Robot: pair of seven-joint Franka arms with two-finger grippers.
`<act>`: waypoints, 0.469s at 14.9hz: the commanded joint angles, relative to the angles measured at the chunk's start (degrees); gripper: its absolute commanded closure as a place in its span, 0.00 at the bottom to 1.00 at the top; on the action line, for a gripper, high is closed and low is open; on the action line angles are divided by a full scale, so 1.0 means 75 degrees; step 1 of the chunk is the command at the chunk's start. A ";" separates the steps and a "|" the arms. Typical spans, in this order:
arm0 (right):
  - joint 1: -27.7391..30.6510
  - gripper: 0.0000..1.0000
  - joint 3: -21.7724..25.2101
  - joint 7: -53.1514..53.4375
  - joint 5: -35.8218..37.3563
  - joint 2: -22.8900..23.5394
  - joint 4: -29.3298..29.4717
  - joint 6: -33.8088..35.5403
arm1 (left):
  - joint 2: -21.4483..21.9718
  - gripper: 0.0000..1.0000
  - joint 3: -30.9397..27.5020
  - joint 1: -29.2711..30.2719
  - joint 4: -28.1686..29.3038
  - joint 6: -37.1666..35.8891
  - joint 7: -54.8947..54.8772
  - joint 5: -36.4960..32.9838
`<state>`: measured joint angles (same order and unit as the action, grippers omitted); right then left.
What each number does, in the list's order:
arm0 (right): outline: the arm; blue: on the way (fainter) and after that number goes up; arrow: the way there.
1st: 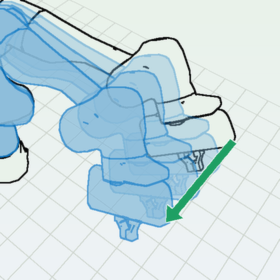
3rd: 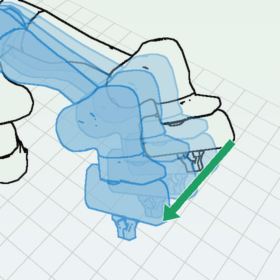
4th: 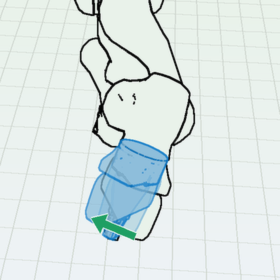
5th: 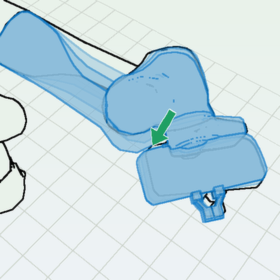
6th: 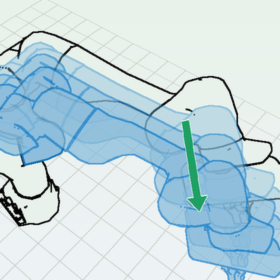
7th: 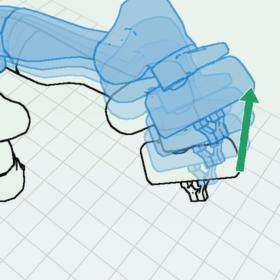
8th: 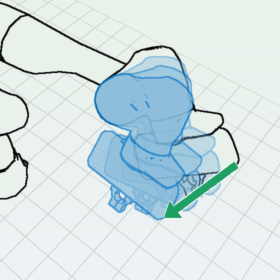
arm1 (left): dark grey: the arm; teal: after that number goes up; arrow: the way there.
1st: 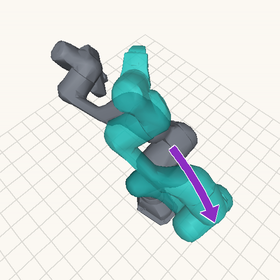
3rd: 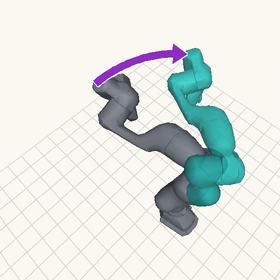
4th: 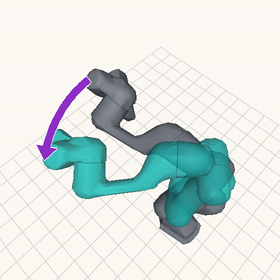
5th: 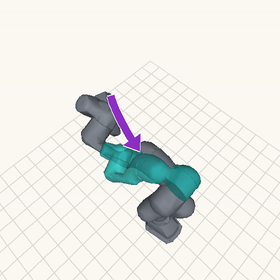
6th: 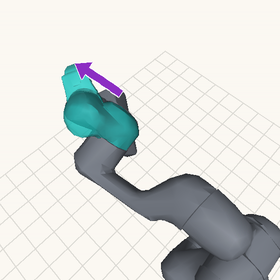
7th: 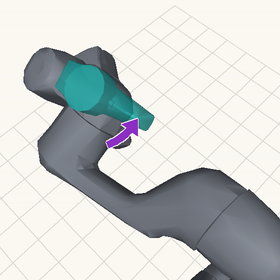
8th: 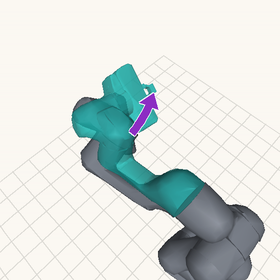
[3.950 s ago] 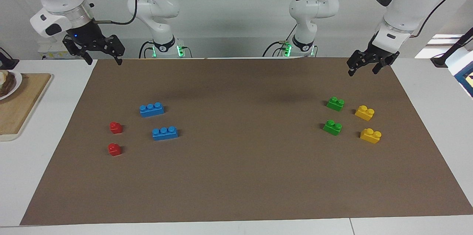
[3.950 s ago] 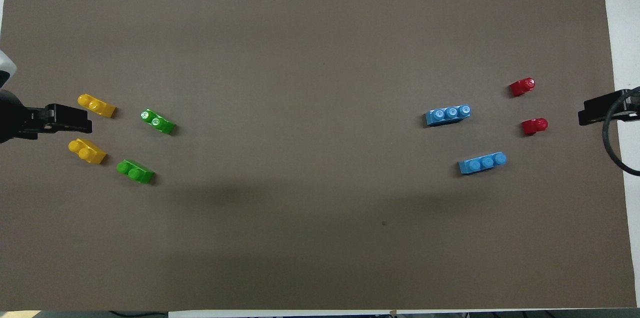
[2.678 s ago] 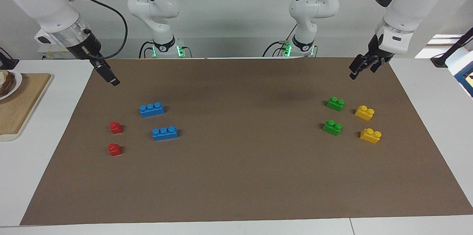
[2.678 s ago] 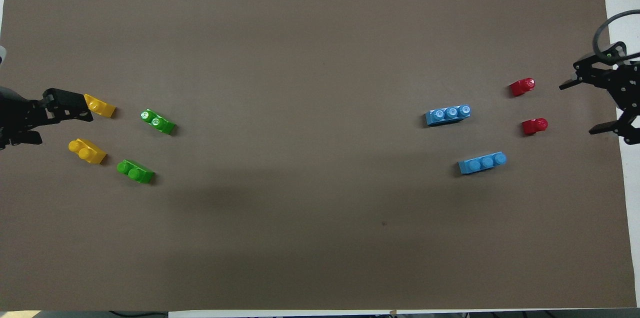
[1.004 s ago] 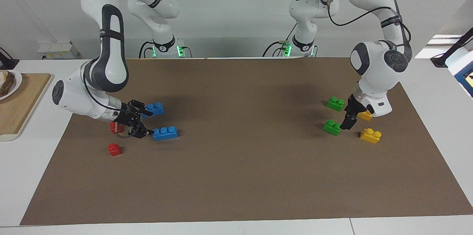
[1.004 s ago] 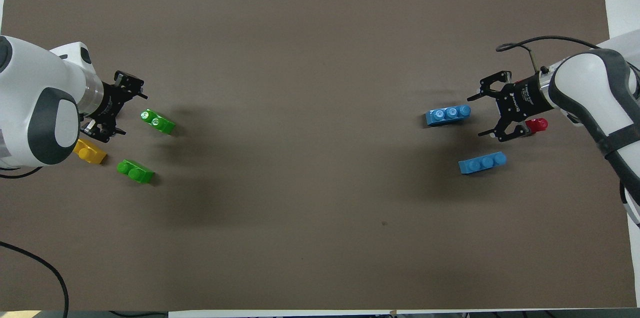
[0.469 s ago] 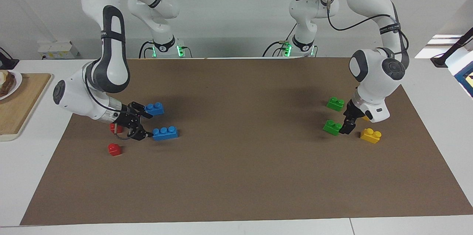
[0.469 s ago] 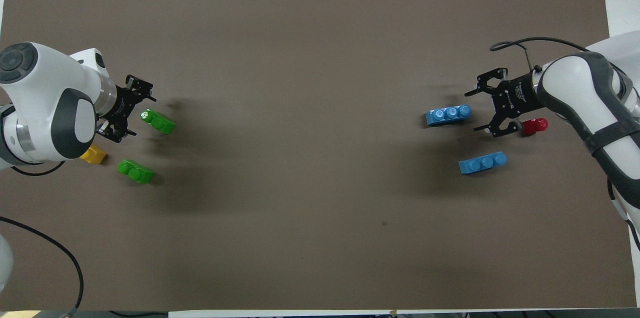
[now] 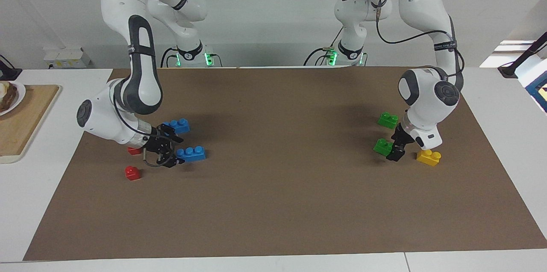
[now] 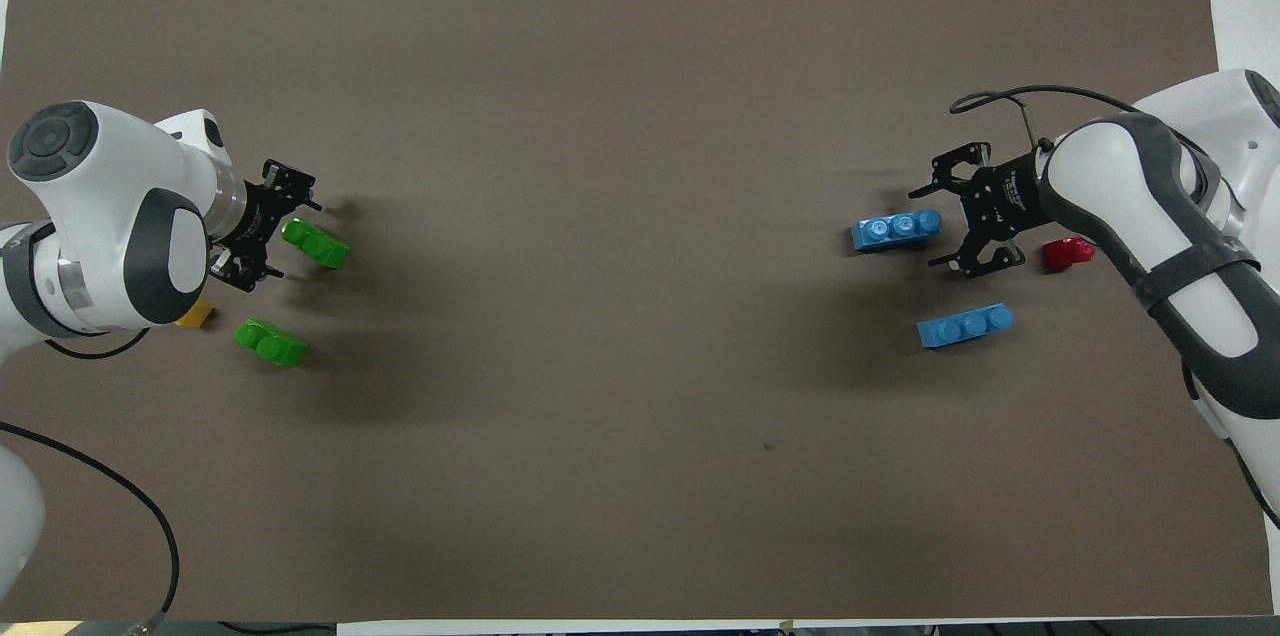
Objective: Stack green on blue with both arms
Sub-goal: 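Close the left gripper on the green brick while the right gripper grasps the blue brick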
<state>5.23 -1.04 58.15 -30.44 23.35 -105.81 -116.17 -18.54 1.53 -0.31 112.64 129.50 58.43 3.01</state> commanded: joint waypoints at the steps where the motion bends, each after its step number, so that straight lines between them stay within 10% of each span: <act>1: 0.0030 0.09 -0.0014 -0.0369 -0.0231 -0.0019 -0.0177 -0.0307 | 0.0058 0.00 0.0030 0.0030 0.0216 0.0288 0.0073 0.0125; 7: 0.0018 0.10 -0.0014 -0.0534 -0.0477 0.0016 -0.0365 -0.0600 | 0.0035 0.00 0.0019 -0.0040 0.0321 0.0522 0.0108 0.0313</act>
<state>5.22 -1.02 56.62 -32.16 23.46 -107.30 -118.52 -18.58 1.70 -0.35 113.34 131.36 58.65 4.40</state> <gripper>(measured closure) 0.097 0.000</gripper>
